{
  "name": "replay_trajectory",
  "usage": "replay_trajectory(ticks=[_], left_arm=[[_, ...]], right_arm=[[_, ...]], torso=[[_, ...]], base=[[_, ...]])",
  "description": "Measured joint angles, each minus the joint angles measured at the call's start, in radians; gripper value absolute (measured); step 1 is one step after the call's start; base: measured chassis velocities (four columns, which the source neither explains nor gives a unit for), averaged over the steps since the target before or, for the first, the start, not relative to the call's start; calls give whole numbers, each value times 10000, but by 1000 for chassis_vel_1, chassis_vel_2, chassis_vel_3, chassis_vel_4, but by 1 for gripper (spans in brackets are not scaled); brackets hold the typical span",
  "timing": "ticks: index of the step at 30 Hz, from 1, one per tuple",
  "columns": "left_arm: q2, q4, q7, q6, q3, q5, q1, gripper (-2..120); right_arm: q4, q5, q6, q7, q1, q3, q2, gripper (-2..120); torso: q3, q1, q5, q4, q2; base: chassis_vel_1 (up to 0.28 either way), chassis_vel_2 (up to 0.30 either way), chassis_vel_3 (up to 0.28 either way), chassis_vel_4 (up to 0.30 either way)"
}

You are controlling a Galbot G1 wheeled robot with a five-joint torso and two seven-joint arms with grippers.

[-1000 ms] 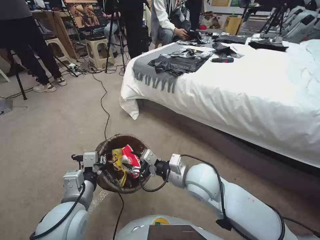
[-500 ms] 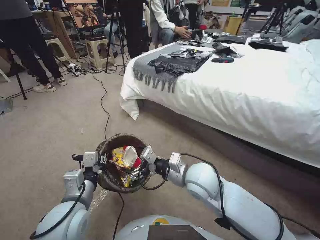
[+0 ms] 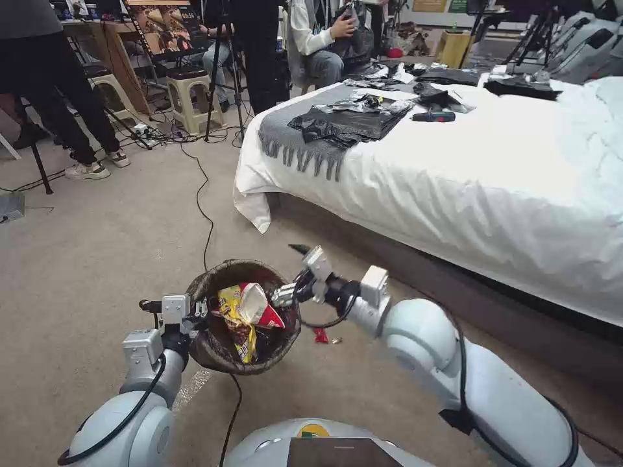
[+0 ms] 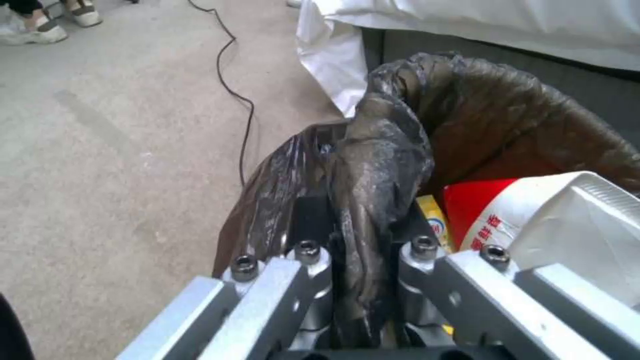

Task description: Pick up the trash bin, then pick up the garbage from the floor and place it into the trash bin.

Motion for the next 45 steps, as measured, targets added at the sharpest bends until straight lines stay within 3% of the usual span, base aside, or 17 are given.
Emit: replay_trajectory(ticks=[5,11,17,29,45], left_arm=[[4,0,-18,14,-69,-80,40,7],[-41,0,-30,20,-190,-99,113,7],[-33,0,-33,24,-319,-108,170,7],[94,0,-32,66,-779,-346,197,7],[151,0,-27,157,-954,-633,230,7]], right_arm=[[18,103,185,432,-464,901,4,100],[-286,-102,406,279,-1367,2367,27,100],[-774,-535,694,-1,-2354,3191,68,100],[-2541,-1148,1022,-421,-2937,3357,266,100],[-5553,-1826,882,-1437,-2771,2395,755,100]], torso=[[0,0,0,0,0],[0,0,1,1,0],[0,-1,0,0,0],[0,0,0,1,0],[0,-1,-2,1,0]], base=[[0,0,0,0],[0,0,0,0],[0,0,0,0],[0,0,0,0],[0,0,0,0]])
